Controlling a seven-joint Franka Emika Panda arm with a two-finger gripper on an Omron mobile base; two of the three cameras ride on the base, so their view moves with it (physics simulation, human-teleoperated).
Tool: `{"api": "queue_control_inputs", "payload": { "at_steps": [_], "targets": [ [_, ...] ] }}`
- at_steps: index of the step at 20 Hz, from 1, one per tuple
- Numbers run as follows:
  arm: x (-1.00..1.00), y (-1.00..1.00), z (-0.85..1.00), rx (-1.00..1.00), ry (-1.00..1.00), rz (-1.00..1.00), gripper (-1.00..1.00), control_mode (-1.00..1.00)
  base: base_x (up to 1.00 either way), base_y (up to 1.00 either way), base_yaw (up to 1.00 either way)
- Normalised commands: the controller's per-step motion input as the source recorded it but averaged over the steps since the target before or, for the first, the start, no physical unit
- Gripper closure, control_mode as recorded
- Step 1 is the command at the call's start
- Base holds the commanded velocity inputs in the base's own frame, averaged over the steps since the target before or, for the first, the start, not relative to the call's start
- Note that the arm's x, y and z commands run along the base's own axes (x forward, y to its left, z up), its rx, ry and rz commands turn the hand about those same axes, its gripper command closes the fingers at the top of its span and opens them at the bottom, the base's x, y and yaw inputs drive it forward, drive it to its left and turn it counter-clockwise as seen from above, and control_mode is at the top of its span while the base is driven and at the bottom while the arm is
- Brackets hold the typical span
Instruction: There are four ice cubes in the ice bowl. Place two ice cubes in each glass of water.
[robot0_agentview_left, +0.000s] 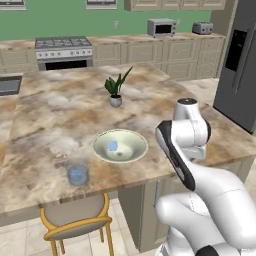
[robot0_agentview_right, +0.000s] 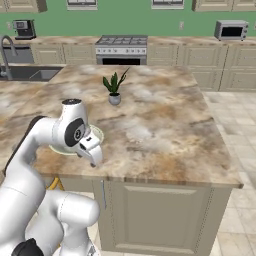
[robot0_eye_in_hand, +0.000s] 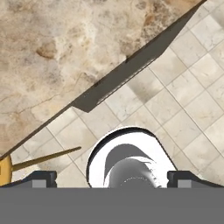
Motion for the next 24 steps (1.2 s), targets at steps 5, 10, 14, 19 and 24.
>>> {"api": "queue_control_inputs", "payload": {
  "at_steps": [5, 10, 14, 19, 24],
  "targets": [
    [0.32, 0.56, 0.58, 0.00, 0.07, 0.25, -1.00, -1.00, 0.00, 0.00, 0.00],
    [0.52, 0.60, 0.29, -0.01, 0.01, 0.36, -1.00, -1.00, 0.00, 0.00, 0.00],
    [0.53, 0.72, -0.04, -0.01, -0.01, 0.29, -1.00, -1.00, 0.00, 0.00, 0.00],
    [0.41, 0.58, -0.31, 0.00, -0.04, 0.23, -1.00, -1.00, 0.00, 0.00, 0.00],
    [0.49, 0.38, -0.28, 0.00, -0.08, 0.12, -1.00, -1.00, 0.00, 0.00, 0.00]
  ]
}}
